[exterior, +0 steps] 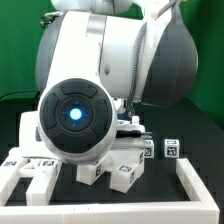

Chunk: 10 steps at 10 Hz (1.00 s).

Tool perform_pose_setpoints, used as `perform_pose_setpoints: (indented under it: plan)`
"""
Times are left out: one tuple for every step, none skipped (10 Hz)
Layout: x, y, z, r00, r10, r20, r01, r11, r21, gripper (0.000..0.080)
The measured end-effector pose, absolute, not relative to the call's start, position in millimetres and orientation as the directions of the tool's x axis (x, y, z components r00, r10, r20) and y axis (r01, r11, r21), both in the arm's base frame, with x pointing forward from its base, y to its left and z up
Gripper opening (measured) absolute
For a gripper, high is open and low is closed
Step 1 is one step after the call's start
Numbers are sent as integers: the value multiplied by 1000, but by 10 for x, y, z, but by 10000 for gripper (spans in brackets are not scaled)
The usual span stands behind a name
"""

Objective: Assemble chair

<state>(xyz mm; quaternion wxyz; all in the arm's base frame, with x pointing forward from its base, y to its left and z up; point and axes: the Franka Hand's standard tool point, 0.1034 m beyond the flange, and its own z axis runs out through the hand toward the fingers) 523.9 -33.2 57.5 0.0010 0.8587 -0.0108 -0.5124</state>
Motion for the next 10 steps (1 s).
perform_pose_setpoints:
  plan:
    - [5238, -337, 573, 475, -21, -880, -19, -1000, 14, 418]
    - [5237, -345, 572, 474, -22, -880, -21, -1000, 14, 418]
    - [5240, -364, 574, 475, -23, -880, -24, -1000, 14, 594]
    - [5250, -396, 583, 478, -25, -878, -29, -999, 13, 635]
    - [5266, -438, 610, 480, -17, -877, -31, -1000, 3, 635]
    - [5293, -467, 684, 492, -7, -871, -25, -1000, -6, 647]
    - [5323, -496, 751, 498, -3, -867, -15, -1000, -5, 647]
    - [5363, -495, 812, 518, 5, -855, -10, -1000, -12, 649]
    - [5356, -504, 878, 514, 5, -858, -15, -1000, -15, 649]
    - [5369, -535, 910, 518, 3, -855, -21, -1000, -16, 649]
